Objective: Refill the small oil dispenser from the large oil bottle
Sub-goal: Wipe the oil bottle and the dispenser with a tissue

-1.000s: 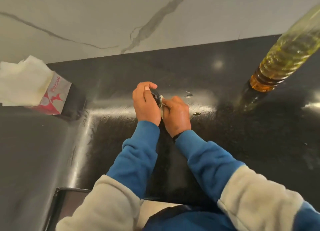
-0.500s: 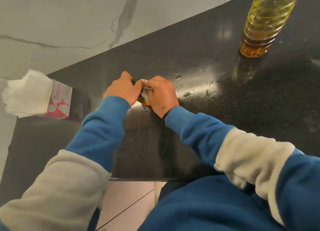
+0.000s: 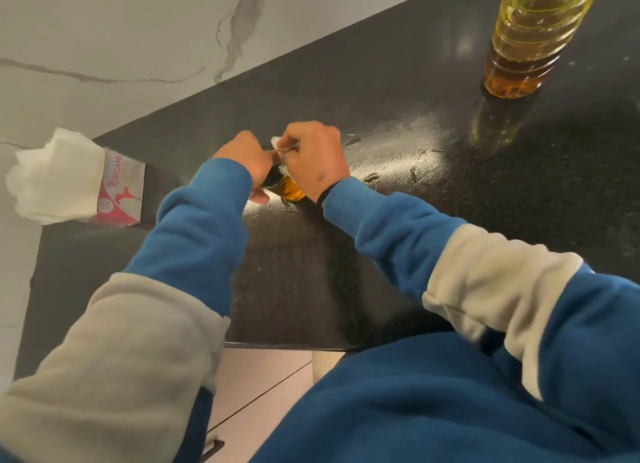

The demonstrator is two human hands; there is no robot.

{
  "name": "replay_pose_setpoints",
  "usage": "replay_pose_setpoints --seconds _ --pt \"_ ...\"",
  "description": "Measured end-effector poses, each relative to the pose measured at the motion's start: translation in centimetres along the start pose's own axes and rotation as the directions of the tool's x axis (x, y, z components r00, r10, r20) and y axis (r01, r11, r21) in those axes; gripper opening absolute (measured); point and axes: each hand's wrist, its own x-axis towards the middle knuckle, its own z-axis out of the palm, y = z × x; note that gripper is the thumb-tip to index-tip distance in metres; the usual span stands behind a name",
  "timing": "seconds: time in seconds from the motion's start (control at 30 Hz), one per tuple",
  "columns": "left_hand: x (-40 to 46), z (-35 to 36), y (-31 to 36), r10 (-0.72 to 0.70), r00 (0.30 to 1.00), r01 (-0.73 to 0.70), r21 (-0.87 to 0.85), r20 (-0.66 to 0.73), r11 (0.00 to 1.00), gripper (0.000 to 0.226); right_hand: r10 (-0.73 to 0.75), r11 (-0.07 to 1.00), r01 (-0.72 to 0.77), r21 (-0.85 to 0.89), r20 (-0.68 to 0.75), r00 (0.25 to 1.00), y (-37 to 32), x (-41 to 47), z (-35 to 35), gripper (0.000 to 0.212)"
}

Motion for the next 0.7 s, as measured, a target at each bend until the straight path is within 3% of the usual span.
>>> replay_pose_setpoints --seconds 0.2,0.43,0.53,0.7 --pt "-0.8 -0.5 0.7 0.054 0.997 -0.051 -0.042 0.052 0.998 0.04 0.179 0.966 -0.141 -0.218 0.166 0.97 2.6 -0.1 -0.1 0.017" --pt "-0.5 -0.5 1.4 0.137 0.989 -0.136 -0.025 0.046 0.99 0.049 0.056 0.998 -0.058 0.032 0.074 0.996 -1.3 1.9 -3.0 0.017" --pt "-0.3 -0.6 1.2 0.154 0.986 -0.152 -0.03 0.06 0.988 0.05 0.081 0.997 -0.08 -0.017 0.056 0.995 -0.1 1.4 -2.0 0.016" --pt "-0.3 -0.7 0.8 0.181 0.981 -0.178 -0.05 0.075 0.983 0.048 0.217 0.965 -0.186 -0.185 0.165 0.962 2.6 0.1 -1.3 0.013"
